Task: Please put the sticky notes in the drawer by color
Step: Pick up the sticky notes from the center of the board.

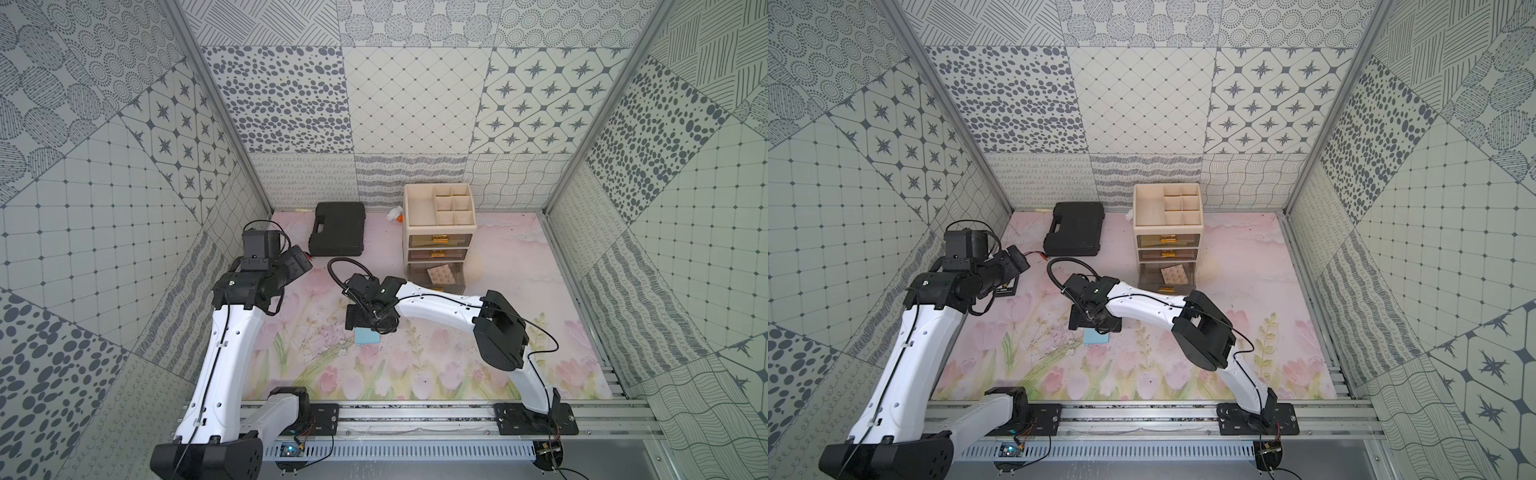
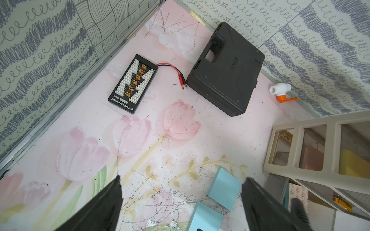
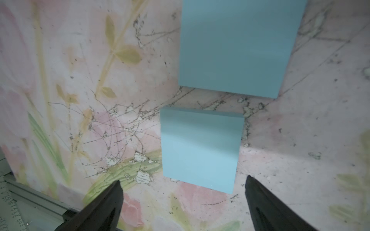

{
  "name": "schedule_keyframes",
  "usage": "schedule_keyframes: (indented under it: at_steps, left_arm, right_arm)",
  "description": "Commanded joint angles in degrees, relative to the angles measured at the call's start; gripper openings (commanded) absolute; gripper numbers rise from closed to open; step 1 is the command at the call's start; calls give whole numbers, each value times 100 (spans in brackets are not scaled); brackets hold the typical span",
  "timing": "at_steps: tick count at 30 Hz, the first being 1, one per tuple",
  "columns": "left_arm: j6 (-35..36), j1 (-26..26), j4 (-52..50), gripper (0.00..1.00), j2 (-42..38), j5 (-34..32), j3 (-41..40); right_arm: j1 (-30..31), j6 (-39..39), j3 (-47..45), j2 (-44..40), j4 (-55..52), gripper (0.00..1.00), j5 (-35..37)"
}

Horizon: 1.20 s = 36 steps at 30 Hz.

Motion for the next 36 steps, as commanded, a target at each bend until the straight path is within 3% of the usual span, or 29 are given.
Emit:
schedule_keyframes:
  at_steps: [1, 22, 36]
  left_arm:
    - [95, 93, 38, 96, -205, 261, -34]
    - [263, 101, 36, 96, -315, 338, 30]
    - [334, 103, 101, 96, -343, 384, -41]
  right_arm:
    - [-3, 138, 353, 184, -481, 99, 342]
    - [24, 51, 1508, 1193, -1239, 99, 932]
    - [41, 33, 1963, 1640, -1317, 99, 696]
